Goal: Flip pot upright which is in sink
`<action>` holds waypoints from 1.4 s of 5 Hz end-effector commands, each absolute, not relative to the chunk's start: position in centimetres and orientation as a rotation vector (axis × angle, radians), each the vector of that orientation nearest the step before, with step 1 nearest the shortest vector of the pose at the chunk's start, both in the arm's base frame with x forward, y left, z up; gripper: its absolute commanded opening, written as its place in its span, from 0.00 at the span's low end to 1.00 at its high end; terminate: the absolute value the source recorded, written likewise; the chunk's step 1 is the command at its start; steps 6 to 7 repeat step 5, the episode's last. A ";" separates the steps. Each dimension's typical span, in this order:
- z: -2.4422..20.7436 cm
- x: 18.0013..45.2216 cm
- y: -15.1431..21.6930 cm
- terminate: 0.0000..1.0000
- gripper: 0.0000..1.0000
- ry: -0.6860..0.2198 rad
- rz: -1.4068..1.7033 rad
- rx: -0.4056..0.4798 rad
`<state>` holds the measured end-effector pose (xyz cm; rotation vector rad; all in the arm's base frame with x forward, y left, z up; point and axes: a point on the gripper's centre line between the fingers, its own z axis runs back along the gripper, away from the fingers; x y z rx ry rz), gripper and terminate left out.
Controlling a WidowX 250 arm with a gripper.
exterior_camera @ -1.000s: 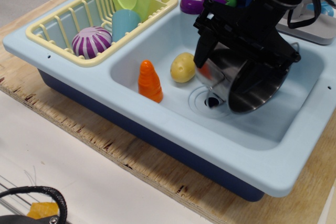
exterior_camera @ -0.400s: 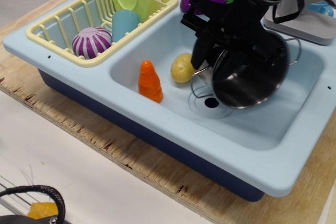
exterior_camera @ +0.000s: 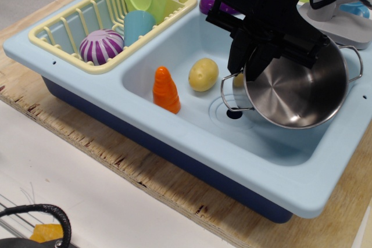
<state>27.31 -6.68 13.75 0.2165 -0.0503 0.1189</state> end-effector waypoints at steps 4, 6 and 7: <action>15.6 25.8 -5.1 0.00 1.00 0.007 0.290 0.130; 15.6 25.8 -5.1 1.00 1.00 0.007 0.290 0.130; 15.6 25.8 -5.1 1.00 1.00 0.007 0.290 0.130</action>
